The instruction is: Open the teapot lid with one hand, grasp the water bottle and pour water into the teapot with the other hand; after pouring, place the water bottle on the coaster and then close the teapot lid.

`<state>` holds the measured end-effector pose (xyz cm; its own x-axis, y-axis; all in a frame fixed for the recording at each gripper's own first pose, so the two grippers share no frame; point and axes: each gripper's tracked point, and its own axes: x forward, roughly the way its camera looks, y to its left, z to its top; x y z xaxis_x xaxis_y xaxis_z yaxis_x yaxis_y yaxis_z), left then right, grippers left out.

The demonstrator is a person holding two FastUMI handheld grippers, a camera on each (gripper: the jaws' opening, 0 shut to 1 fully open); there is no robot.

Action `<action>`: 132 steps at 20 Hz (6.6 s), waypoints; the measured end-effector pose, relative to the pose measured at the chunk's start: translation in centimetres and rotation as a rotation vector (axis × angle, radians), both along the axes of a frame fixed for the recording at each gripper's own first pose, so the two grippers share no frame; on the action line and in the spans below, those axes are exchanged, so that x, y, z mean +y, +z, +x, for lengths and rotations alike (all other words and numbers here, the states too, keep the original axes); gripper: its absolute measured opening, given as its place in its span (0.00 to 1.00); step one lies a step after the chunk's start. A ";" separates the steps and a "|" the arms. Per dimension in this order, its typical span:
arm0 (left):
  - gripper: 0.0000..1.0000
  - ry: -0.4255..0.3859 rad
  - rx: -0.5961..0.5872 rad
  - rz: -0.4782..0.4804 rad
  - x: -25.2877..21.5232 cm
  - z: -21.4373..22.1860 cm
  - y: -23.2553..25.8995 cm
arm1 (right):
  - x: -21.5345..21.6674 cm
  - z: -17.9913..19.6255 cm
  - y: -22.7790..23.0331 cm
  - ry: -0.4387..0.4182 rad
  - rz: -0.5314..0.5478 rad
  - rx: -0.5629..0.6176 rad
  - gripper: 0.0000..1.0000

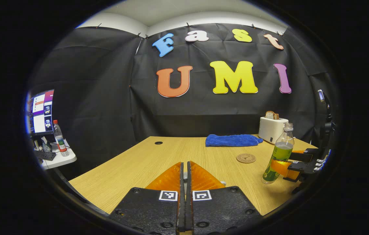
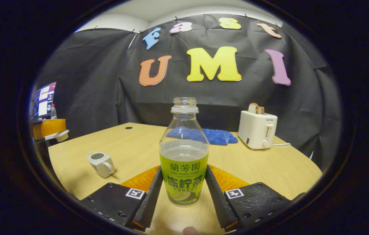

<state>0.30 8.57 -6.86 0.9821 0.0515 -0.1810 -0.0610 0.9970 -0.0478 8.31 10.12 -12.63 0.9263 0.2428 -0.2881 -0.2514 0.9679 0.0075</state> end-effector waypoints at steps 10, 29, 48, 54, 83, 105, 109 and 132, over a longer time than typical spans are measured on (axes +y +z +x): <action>0.02 0.026 0.005 -0.002 2.0 0.0 -0.7 | 3.0 1.5 1.7 0.151 -0.314 -0.049 0.70; 0.03 0.050 0.006 -0.030 5.5 -0.7 -1.2 | 9.6 5.6 1.5 0.358 -1.121 -0.398 0.71; 0.03 0.052 0.022 -0.035 6.8 -1.0 -1.9 | 12.9 5.2 3.1 0.468 -1.674 -0.735 0.70; 0.02 0.055 0.026 -0.041 7.0 -1.1 -2.0 | 14.0 4.9 4.5 0.482 -1.798 -0.833 0.70; 0.03 0.053 0.020 -0.057 7.3 -1.3 -1.7 | 15.7 4.3 7.7 0.487 -1.948 -0.975 0.70; 0.02 0.019 0.011 -0.059 4.6 -0.6 -1.5 | 7.6 6.3 6.7 0.291 -0.524 -0.253 0.72; 0.03 -0.007 0.010 -0.066 3.5 -0.3 -1.4 | 3.2 12.5 8.7 0.138 -0.125 -0.148 0.70; 0.03 -0.031 0.012 -0.053 1.6 0.2 -1.8 | -0.5 14.3 2.4 -0.008 0.035 -0.033 0.97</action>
